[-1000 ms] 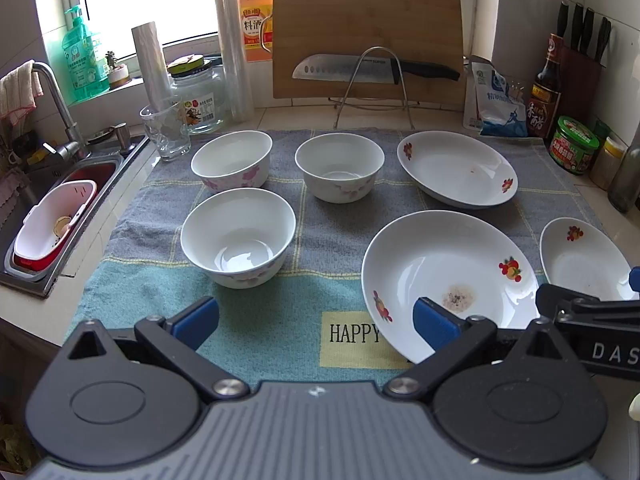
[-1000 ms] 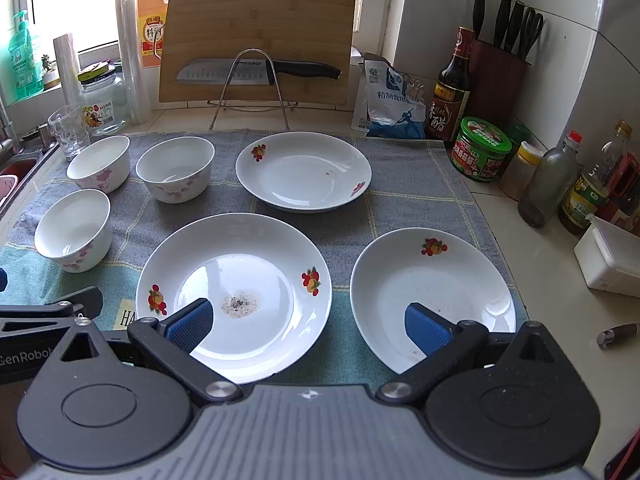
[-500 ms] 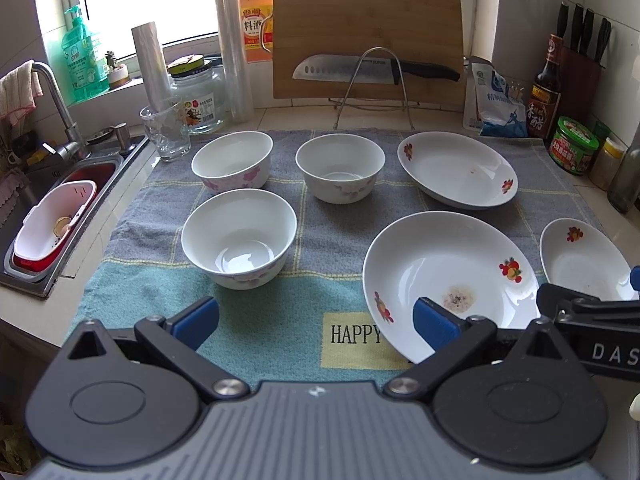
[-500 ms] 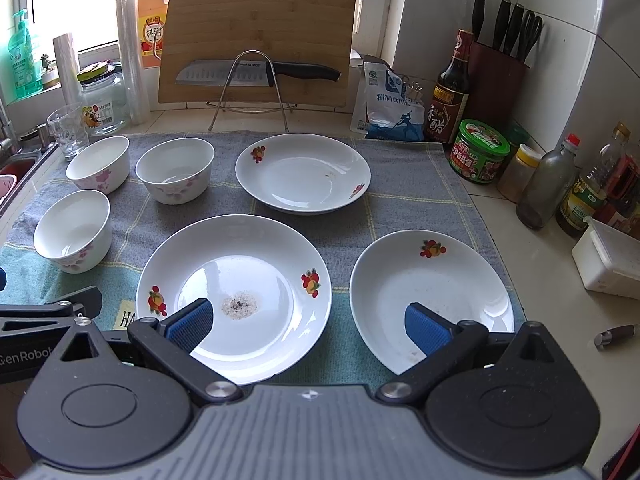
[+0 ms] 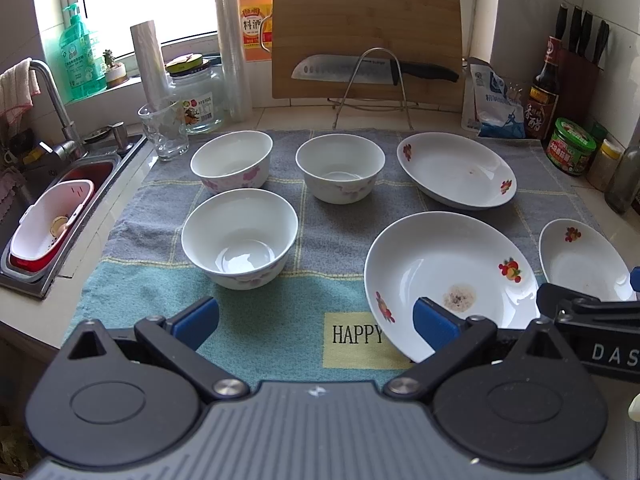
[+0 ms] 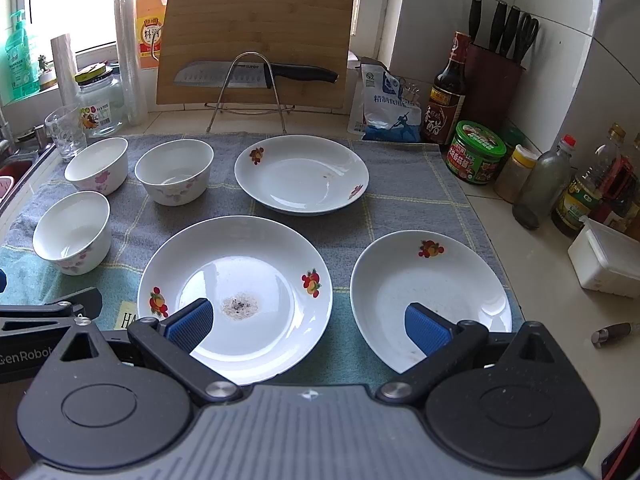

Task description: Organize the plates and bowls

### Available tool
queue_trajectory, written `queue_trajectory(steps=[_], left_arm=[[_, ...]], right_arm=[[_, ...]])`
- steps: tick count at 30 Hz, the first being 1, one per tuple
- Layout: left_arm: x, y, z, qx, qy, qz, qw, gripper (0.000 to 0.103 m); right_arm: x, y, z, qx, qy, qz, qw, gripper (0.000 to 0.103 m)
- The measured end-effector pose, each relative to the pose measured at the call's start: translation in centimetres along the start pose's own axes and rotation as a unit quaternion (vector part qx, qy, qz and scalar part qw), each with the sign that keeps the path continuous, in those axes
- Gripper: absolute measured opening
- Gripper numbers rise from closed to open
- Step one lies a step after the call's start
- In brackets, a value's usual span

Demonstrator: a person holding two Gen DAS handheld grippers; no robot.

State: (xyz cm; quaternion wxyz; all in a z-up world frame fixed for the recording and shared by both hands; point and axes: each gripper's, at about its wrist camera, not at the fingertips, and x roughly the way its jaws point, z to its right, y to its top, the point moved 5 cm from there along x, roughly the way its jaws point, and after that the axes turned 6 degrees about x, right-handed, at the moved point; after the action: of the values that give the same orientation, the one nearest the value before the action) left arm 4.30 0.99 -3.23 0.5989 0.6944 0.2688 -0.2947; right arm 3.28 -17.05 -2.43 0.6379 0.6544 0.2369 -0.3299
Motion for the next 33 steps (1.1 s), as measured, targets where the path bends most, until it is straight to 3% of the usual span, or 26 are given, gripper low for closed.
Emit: queue_trajectory(steps=[10, 15, 19, 21, 28, 33], left_arm=[[0.1, 0.3, -0.8, 0.004, -0.017, 0.006, 0.9998, 0.102], [0.0, 1.1, -1.1, 0.026, -0.035, 0.033, 0.9985, 0.102], [0.3, 1.7, -1.2, 0.034, -0.078, 0.04, 0.9956, 0.102], [0.4, 1.9, -1.3, 0.033, -0.107, 0.048, 0.9925, 0.102], [1.1, 3.2, 0.3, 0.069, -0.153, 0.055, 0.9843, 0.102], [2.2, 4.5, 2.2, 0.091, -0.151, 0.062, 0.9824, 0.102]], right_arm=[[-0.6, 0.1, -0.9, 0.001, -0.01, 0.016, 1.0, 0.103], [-1.2, 0.4, -1.2, 0.005, -0.005, 0.039, 0.999, 0.103], [-1.7, 0.5, -0.9, 0.011, -0.006, 0.062, 0.998, 0.103], [-2.1, 0.4, -0.4, 0.012, -0.006, 0.074, 0.997, 0.103], [-2.4, -1.8, 4.2, 0.019, -0.045, 0.086, 0.995, 0.103], [-1.0, -4.8, 8.2, 0.04, -0.062, 0.062, 0.995, 0.103]])
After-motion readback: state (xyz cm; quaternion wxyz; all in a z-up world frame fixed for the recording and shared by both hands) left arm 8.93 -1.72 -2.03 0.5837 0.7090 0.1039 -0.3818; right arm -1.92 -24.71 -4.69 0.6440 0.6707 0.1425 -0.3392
